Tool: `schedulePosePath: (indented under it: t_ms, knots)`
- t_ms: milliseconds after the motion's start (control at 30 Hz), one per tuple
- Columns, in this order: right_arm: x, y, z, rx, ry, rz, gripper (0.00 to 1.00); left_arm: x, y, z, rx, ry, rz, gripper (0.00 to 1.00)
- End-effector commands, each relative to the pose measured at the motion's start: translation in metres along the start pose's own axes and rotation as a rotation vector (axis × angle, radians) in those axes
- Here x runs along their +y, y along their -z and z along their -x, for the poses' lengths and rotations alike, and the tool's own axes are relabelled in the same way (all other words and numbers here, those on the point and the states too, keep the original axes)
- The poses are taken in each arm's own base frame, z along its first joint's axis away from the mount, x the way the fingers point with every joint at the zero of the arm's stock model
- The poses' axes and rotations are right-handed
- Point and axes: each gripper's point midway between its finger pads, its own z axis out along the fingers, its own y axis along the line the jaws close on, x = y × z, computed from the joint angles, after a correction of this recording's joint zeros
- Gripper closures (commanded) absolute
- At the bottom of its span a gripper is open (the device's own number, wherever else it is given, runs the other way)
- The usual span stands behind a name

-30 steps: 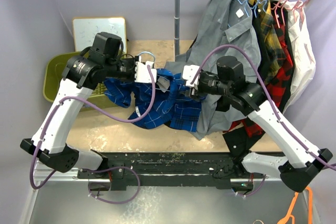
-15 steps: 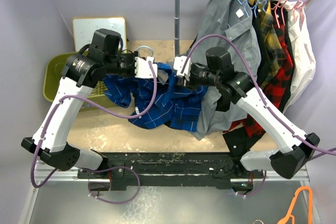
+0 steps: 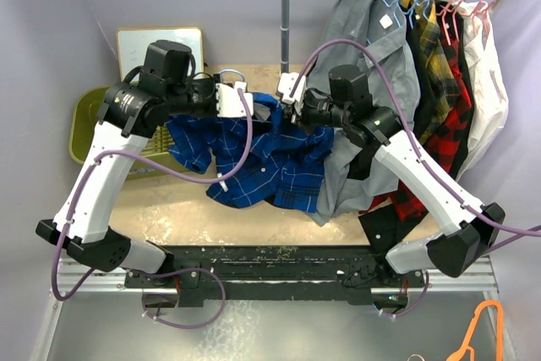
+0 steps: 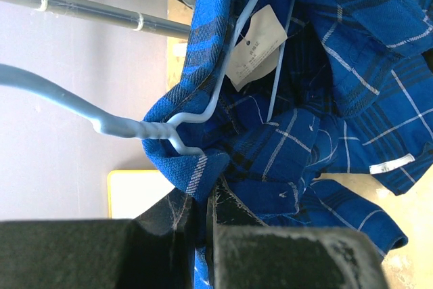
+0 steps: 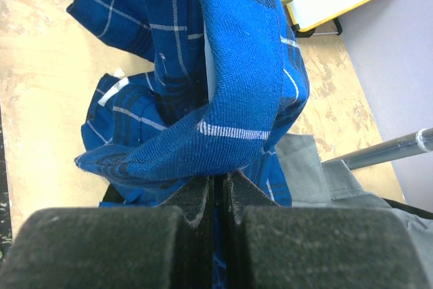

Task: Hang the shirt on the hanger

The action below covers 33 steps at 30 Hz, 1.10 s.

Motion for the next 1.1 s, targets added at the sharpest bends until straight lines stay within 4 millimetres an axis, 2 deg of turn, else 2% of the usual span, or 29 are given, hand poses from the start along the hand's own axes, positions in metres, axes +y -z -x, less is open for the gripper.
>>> schedulePosePath:
  t_ms: [0,233,433,667,767,800,833,967,1000,1067]
  knots:
    - [-0.006,0.003,0.057,-0.182,0.036,0.002,0.98,0.021,0.005,0.025,-0.093,-0.011,0.066,1.00]
    - [-0.005,-0.004,0.066,-0.208,-0.028,0.038,0.91,0.022,0.000,0.025,-0.098,-0.004,0.058,1.00]
    - [-0.005,-0.005,0.073,-0.236,-0.050,0.055,0.91,0.023,-0.003,0.025,-0.097,-0.003,0.058,1.00]
    - [0.004,-0.013,0.059,-0.202,-0.074,0.098,1.00,0.028,-0.003,0.026,-0.101,0.017,0.077,1.00]
    - [-0.003,-0.011,0.046,-0.176,-0.103,0.020,1.00,0.033,-0.006,0.021,-0.080,0.043,0.105,1.00]
    - [-0.012,-0.008,0.042,-0.177,-0.120,-0.044,1.00,0.034,-0.008,0.016,-0.061,0.055,0.117,0.94]
    - [-0.018,-0.004,0.035,-0.170,-0.146,-0.103,1.00,0.033,-0.010,0.009,-0.034,0.061,0.125,0.80]
    - [-0.029,0.017,0.004,-0.103,-0.262,-0.288,1.00,0.021,-0.013,-0.015,0.053,0.105,0.125,0.14]
    - [-0.027,0.022,-0.003,-0.088,-0.285,-0.312,1.00,0.016,-0.013,-0.019,0.063,0.113,0.111,0.06]
    - [-0.024,0.033,-0.014,-0.077,-0.324,-0.362,1.00,0.005,-0.013,-0.026,0.088,0.117,0.080,0.00]
